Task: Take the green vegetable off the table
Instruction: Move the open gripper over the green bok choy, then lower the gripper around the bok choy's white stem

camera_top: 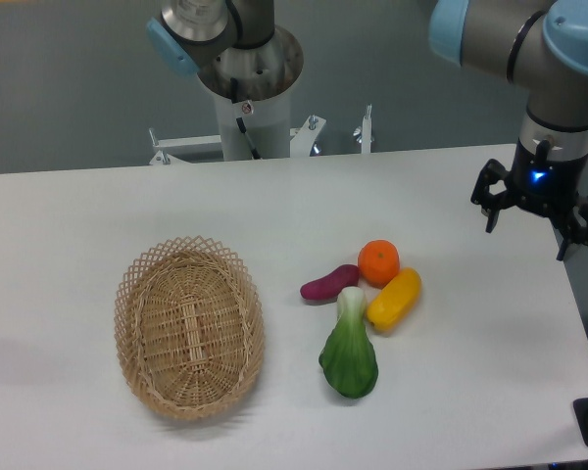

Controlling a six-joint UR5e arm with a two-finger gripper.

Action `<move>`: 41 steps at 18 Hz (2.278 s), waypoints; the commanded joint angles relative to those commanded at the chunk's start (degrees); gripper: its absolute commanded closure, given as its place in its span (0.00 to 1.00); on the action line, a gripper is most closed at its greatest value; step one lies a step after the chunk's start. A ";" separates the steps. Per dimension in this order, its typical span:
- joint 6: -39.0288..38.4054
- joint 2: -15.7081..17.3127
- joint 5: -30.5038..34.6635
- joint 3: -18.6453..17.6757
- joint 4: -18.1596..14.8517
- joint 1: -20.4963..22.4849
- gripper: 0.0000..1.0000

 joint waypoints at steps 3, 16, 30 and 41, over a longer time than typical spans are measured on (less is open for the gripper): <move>-0.27 -0.09 0.17 -0.18 -0.09 -0.44 0.00; -21.25 -0.09 0.00 -5.00 1.93 -6.15 0.00; -30.76 -4.57 3.07 -18.81 19.60 -14.85 0.00; -32.61 -8.17 3.87 -20.65 19.86 -17.31 0.00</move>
